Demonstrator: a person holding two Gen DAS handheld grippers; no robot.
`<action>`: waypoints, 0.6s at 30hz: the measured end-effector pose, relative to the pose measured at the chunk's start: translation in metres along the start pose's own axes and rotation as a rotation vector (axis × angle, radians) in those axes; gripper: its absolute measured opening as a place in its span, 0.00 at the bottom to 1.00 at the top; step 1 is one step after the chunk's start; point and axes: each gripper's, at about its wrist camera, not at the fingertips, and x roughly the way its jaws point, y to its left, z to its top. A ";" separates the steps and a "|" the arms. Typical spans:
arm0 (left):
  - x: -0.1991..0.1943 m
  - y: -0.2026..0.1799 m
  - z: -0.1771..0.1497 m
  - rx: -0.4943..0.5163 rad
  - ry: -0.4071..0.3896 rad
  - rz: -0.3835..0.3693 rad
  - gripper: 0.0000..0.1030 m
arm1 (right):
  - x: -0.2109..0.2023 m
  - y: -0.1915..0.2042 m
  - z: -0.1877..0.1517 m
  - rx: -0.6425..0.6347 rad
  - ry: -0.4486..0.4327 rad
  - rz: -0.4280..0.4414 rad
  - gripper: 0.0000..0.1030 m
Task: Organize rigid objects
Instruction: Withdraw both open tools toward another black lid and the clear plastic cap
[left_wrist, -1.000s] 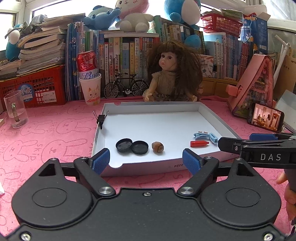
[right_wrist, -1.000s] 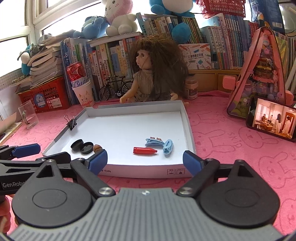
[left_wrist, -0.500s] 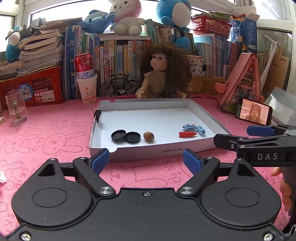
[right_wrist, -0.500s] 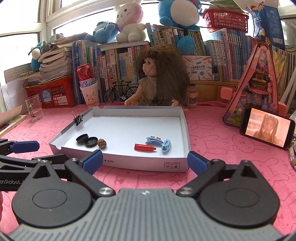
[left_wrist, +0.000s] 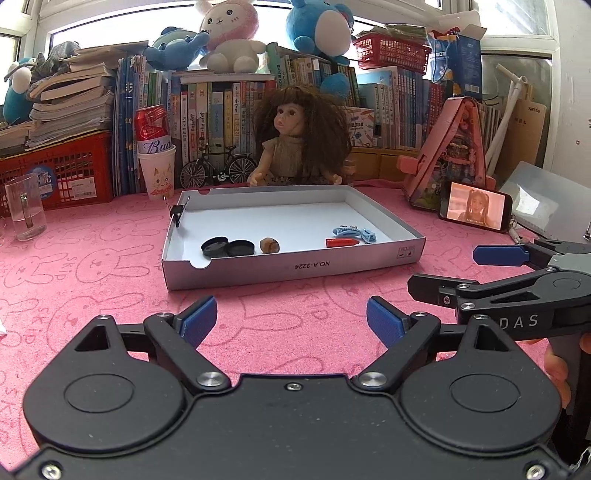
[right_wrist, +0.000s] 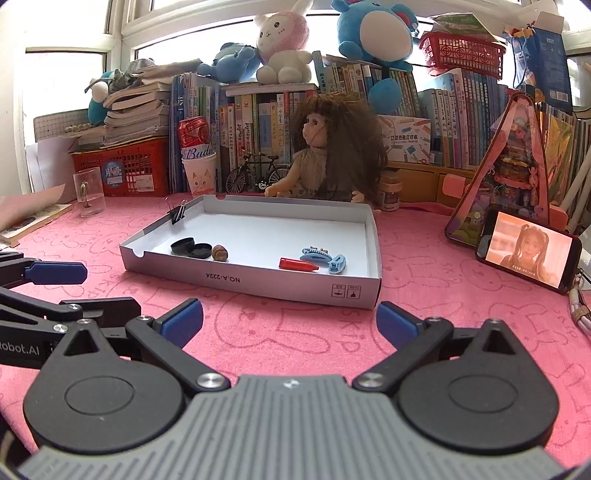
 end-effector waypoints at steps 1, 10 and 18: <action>-0.002 -0.001 -0.003 0.004 -0.001 -0.001 0.85 | -0.002 0.000 -0.003 -0.002 -0.002 0.001 1.00; -0.016 -0.001 -0.024 0.021 -0.002 -0.010 0.85 | -0.015 -0.001 -0.020 -0.033 -0.010 0.001 1.00; -0.023 0.002 -0.039 0.021 0.012 -0.011 0.76 | -0.022 -0.004 -0.034 -0.022 -0.023 -0.017 1.00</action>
